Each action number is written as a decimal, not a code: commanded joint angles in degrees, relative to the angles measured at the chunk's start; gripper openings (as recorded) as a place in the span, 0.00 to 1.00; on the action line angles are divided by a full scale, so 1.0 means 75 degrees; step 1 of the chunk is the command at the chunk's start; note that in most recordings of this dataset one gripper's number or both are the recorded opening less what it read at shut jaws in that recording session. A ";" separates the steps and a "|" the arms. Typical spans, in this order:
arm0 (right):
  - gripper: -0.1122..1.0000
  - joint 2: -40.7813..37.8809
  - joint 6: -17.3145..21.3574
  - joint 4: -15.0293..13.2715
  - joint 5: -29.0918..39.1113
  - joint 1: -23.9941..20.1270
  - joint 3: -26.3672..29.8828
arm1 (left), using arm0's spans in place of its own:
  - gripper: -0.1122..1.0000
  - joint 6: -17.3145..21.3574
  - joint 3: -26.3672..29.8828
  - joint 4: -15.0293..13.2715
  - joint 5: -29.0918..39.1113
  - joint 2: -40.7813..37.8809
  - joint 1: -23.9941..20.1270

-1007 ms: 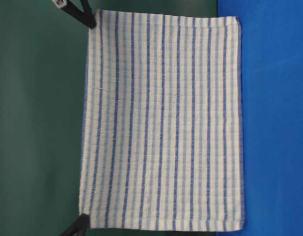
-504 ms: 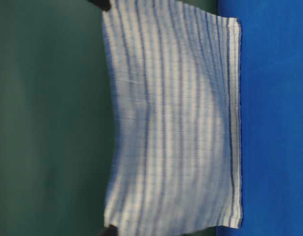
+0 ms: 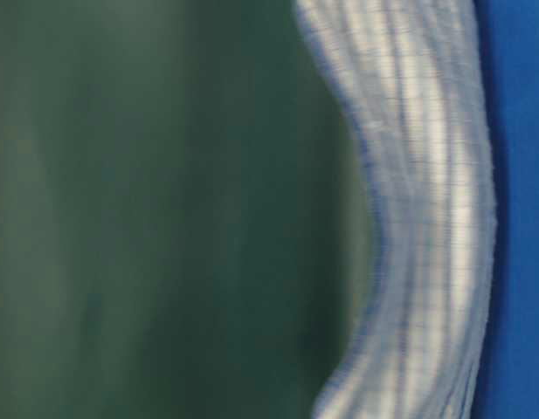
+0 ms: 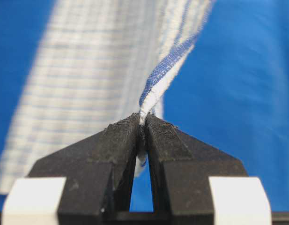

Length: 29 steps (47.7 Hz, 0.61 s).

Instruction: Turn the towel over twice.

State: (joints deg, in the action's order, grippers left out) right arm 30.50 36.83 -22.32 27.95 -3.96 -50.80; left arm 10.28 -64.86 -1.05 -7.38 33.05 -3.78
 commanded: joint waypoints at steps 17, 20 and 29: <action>0.12 -0.1172 0.0703 0.0035 -0.0633 -0.1266 -0.0047 | 0.14 -0.0633 0.0328 -0.0012 -0.0082 -0.1652 0.1477; 0.12 -0.1242 0.0773 0.0059 -0.0750 -0.1359 -0.0117 | 0.14 -0.0750 0.0387 -0.0012 -0.0117 -0.1816 0.1559; 0.12 -0.1301 0.0961 0.0117 -0.1160 -0.1570 -0.0363 | 0.14 -0.0937 0.0527 -0.0012 -0.0117 -0.2051 0.1887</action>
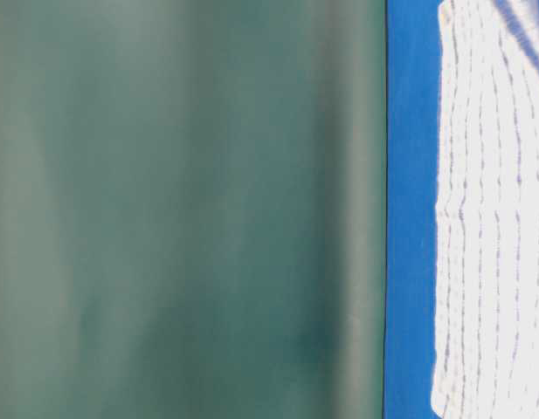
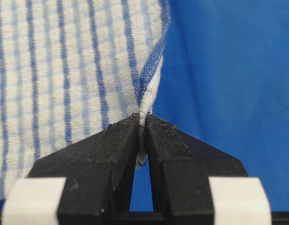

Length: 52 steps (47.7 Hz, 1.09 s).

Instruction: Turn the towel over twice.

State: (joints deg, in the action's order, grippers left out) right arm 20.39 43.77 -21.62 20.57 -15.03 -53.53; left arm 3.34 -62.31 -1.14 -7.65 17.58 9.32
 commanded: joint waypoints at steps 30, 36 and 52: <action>0.34 -0.0352 0.0117 0.0012 -0.0281 -0.0094 0.0023 | 0.21 -0.0129 0.0223 -0.0012 -0.0059 0.0000 0.0305; 0.65 -0.0375 0.0117 0.0000 -0.0270 -0.0105 0.0070 | 0.53 -0.0375 0.0234 -0.0012 0.0023 0.0047 0.0305; 0.66 0.0164 0.0094 -0.0539 -0.0105 0.0035 0.0340 | 0.78 -0.0328 0.0398 -0.0012 0.0246 0.0703 0.0305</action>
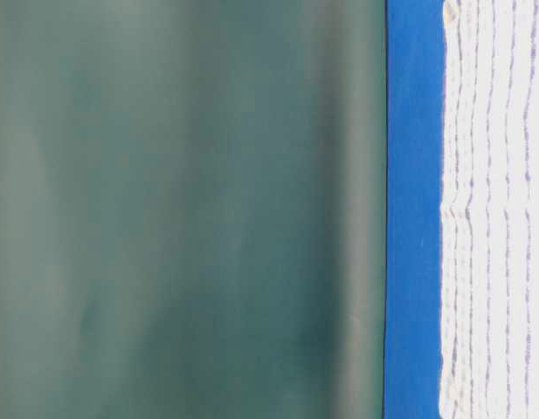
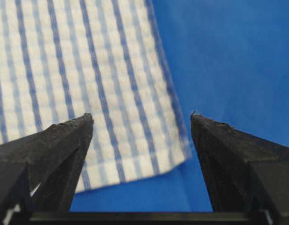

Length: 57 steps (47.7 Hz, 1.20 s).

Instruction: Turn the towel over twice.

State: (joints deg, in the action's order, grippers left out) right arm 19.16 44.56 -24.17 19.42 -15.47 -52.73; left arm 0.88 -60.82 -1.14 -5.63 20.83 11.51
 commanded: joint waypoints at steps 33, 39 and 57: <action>0.65 0.4230 -0.0117 -0.2074 0.1512 0.1266 0.0094 | 0.78 0.0270 0.0000 0.0000 0.0879 0.3820 -0.1383; 0.65 0.5016 -0.0117 -0.2332 0.1980 0.1277 -0.0082 | 0.77 0.0410 -0.0129 -0.0012 0.1348 0.4441 -0.1617; 0.65 0.6867 0.0234 -0.2531 0.1922 0.1547 -0.1441 | 0.76 0.0434 -0.1395 -0.0012 0.1453 0.6223 -0.2180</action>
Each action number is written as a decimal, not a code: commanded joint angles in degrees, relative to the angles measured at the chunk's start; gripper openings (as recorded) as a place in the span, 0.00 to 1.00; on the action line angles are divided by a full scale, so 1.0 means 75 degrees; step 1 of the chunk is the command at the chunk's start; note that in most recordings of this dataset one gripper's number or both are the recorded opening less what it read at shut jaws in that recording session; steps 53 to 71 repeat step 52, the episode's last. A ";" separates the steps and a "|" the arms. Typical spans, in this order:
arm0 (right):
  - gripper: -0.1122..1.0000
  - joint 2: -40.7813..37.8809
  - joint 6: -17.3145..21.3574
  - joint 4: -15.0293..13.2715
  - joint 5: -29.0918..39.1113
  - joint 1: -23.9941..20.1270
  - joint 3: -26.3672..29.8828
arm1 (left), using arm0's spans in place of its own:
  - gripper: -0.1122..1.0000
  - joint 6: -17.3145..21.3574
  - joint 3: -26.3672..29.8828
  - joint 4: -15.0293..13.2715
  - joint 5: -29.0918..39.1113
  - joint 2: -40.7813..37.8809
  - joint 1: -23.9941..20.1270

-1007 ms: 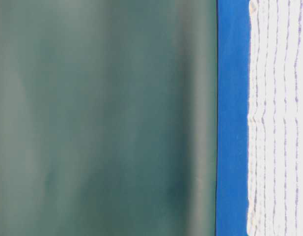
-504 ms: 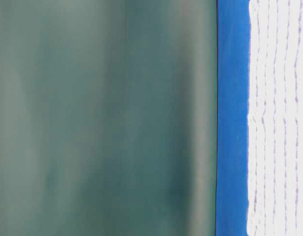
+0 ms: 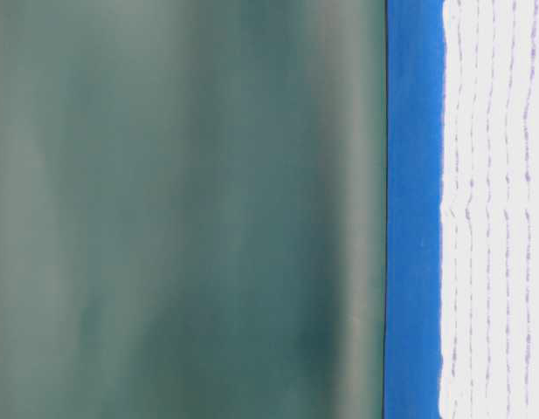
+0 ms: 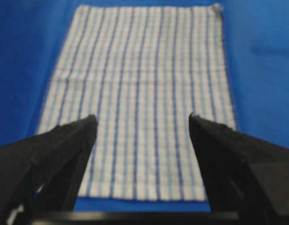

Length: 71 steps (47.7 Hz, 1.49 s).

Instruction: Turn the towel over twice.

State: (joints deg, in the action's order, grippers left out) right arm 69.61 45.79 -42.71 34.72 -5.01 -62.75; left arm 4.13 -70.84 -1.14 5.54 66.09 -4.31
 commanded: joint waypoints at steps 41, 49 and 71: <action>0.61 0.0797 0.0375 0.0129 -0.2016 0.1793 -0.1594 | 0.76 -0.0270 -0.0926 -0.0012 -0.0035 0.0902 -0.0434; 0.61 0.0762 0.0375 0.0152 -0.2039 0.1793 -0.1617 | 0.76 -0.0281 -0.0937 -0.0012 -0.0035 0.0902 -0.0434; 0.61 0.0727 0.0375 0.0176 -0.2051 0.1781 -0.1629 | 0.76 -0.0281 -0.0937 0.0000 -0.0023 0.0902 -0.0445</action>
